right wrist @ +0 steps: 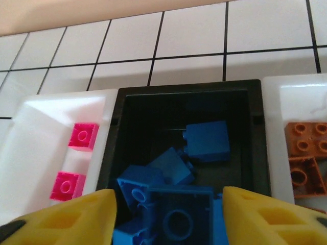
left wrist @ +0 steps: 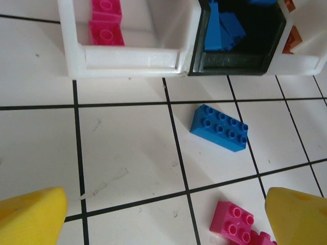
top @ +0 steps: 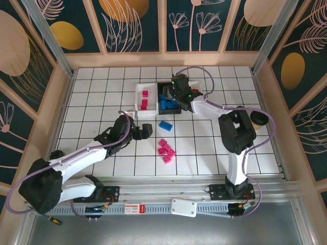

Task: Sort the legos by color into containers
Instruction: Place the lego in the container, then move the lego to the bottom-center of the table.

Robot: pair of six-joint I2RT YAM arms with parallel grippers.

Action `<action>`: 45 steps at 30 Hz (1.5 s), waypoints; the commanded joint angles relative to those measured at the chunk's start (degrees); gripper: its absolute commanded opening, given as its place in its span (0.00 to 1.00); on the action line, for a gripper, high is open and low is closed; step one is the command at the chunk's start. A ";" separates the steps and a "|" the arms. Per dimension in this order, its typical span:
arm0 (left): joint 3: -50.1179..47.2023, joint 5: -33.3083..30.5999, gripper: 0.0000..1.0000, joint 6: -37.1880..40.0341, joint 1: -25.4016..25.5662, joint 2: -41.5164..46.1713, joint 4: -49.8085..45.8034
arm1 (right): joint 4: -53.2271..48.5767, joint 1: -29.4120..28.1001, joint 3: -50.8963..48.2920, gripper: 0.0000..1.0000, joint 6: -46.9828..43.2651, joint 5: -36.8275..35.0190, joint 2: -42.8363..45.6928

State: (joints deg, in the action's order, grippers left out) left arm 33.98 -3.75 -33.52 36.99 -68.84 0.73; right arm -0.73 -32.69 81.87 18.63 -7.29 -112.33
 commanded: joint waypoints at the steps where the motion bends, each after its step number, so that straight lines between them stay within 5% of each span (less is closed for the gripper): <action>1: 1.64 4.26 0.98 1.84 0.01 -1.27 1.55 | -1.79 0.08 2.19 0.62 -0.96 0.41 0.93; 15: 4.31 3.75 0.95 1.90 14.02 -14.84 0.35 | 6.55 -1.55 -27.13 0.64 4.51 0.39 24.63; 23: 5.46 0.98 0.90 1.17 14.44 -20.80 -1.35 | 6.32 -1.83 -32.35 0.64 5.90 0.28 29.69; 31: 0.11 -5.19 0.79 -1.64 14.16 -17.15 -6.00 | 4.95 -8.10 -35.27 0.64 3.43 -0.88 32.80; 39: -2.61 -6.83 0.77 -2.61 11.97 -10.96 -8.46 | 2.20 -15.90 -36.42 0.63 0.62 5.59 27.33; 45: -2.81 -7.79 0.77 -2.17 10.15 -8.12 -10.49 | 1.74 -19.11 -38.50 0.59 1.82 4.04 22.72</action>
State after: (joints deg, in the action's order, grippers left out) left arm 32.16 -9.85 -35.46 48.12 -78.76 -6.37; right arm 2.57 -50.81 44.75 20.67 -3.31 -88.49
